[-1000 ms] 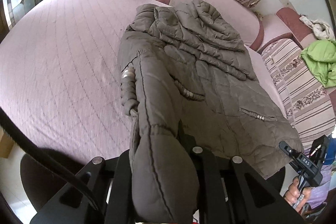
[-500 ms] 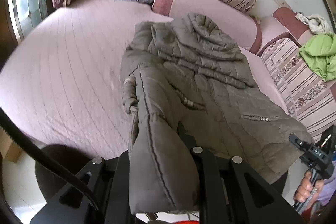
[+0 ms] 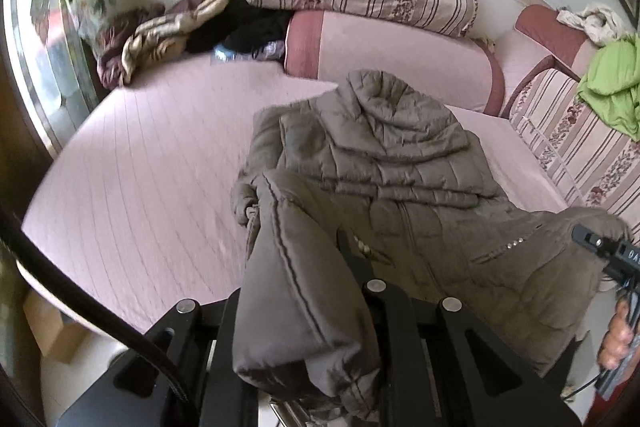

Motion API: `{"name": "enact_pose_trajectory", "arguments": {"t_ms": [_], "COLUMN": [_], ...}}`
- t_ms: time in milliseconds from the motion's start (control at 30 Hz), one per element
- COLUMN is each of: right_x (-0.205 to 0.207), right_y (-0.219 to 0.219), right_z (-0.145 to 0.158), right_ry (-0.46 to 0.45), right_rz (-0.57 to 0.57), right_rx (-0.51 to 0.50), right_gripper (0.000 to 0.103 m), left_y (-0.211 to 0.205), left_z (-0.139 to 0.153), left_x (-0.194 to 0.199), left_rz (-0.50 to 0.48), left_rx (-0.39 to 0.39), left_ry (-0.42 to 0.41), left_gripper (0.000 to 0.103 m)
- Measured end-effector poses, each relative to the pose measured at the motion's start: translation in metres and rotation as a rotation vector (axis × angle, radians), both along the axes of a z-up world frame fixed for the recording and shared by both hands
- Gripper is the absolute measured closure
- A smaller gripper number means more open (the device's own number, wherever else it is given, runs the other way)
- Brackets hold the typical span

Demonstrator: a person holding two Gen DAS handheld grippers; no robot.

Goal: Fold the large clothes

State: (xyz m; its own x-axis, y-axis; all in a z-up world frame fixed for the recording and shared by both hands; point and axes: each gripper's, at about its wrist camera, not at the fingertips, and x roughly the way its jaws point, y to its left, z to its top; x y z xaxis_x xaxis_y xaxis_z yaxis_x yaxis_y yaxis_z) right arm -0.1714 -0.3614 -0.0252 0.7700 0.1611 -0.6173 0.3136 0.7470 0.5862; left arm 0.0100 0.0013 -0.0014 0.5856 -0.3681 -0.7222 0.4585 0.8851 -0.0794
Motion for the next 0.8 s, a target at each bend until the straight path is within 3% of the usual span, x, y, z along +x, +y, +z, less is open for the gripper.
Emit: {"name": "enact_pose_trajectory", "arguments": {"t_ms": [467, 800], "right_x": [0.052, 0.087], "right_y": [-0.009, -0.016], "right_z": [0.018, 0.022], "right_ry": [-0.011, 0.0], "right_rz": [-0.011, -0.027], "right_rx": [-0.047, -0.097], "right_gripper": [0.086, 0.086], "left_y": [-0.038, -0.058], "left_z": [0.012, 0.012], "left_x": [0.026, 0.056], "left_rz": [0.01, 0.014], "left_rx": [0.115, 0.15], "left_ry": [-0.117, -0.135], "left_gripper": [0.089, 0.088]}}
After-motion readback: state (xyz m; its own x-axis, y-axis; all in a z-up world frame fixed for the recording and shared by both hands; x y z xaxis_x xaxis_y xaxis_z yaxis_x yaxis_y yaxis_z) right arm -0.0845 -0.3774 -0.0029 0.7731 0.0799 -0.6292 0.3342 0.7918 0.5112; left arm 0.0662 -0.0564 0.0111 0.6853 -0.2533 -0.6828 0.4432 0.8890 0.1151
